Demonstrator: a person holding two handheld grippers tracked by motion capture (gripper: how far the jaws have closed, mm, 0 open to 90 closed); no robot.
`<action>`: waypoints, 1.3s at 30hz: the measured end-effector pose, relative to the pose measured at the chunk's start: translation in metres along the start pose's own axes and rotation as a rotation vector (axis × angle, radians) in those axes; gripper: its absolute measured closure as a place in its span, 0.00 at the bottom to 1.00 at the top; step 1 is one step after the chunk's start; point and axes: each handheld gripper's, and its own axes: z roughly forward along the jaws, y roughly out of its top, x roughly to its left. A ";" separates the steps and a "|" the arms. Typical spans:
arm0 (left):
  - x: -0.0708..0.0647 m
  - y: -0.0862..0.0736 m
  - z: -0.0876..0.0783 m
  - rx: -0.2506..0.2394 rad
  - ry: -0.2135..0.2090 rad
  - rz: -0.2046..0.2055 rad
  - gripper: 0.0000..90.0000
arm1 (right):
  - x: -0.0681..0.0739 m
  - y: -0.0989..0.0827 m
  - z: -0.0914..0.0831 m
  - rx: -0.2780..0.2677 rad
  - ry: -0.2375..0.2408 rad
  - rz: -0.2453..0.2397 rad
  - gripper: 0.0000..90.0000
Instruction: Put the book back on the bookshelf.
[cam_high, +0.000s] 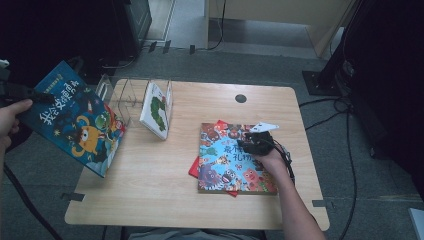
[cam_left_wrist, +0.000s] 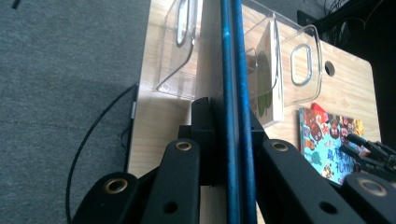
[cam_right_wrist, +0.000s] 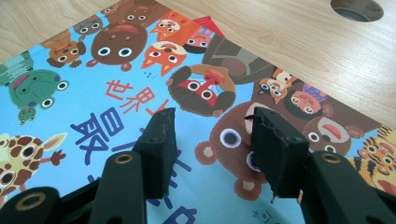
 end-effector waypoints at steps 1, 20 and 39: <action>0.001 0.001 0.000 0.000 -0.003 -0.003 0.92 | 0.000 0.000 0.000 0.000 0.001 -0.001 0.56; -0.009 0.014 0.025 -0.033 0.000 0.010 0.91 | 0.000 0.000 0.001 -0.004 -0.001 0.004 0.56; -0.010 0.018 0.029 0.141 -0.010 0.060 0.88 | 0.000 0.000 0.001 -0.004 -0.004 0.000 0.56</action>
